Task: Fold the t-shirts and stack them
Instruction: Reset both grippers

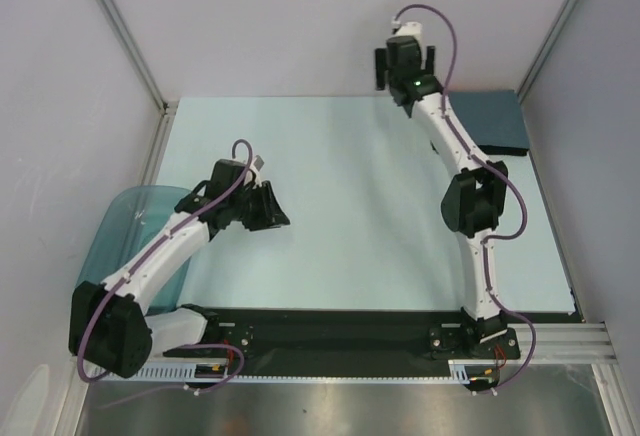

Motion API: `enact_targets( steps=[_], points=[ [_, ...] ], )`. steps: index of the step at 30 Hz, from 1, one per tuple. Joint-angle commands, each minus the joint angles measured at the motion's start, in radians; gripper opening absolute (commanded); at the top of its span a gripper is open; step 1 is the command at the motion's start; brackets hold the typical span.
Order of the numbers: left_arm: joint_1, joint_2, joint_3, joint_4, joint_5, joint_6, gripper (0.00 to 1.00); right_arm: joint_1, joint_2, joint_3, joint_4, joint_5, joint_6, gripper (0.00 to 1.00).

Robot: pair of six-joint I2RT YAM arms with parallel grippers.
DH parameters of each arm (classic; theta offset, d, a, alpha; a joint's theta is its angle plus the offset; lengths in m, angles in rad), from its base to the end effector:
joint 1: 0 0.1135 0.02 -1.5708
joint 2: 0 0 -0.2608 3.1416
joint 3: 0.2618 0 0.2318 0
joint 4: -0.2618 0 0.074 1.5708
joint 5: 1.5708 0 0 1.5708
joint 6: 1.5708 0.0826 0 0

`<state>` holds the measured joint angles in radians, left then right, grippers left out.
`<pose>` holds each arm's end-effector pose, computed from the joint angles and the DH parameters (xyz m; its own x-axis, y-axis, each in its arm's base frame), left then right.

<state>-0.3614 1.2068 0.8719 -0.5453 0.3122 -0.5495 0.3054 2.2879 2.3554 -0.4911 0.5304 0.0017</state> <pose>0.2301 -0.1141 0.2226 -0.8862 -0.1963 -0.4196 0.0665 0.8425 -0.5346 0.5306 0.1235 0.3253 -0.3917 -0.1220 -0.9120 0.1811 0.9616 -0.2064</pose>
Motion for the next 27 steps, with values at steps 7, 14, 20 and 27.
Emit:
enact_targets(
  steps=[7, 14, 20, 27],
  points=[
    [-0.002, -0.282, -0.337, 0.327, 0.192, -0.243, 0.43, 0.218, -0.416, -0.809, 0.280, -0.635, 0.594, 1.00],
    [0.006, -0.685, -0.702, 0.646, 0.208, -0.536, 0.44, 0.233, -0.645, -1.396, 0.611, -0.984, 0.845, 1.00],
    [0.033, -1.078, -0.975, 0.765, 0.162, -0.842, 0.47, 0.268, -0.859, -1.789, 0.707, -0.952, 0.935, 1.00],
    [0.035, -1.276, -1.048, 0.854, 0.179, -1.012, 0.48, 0.210, -1.423, -2.136, 0.908, -1.054, 1.055, 0.99]
  ],
)
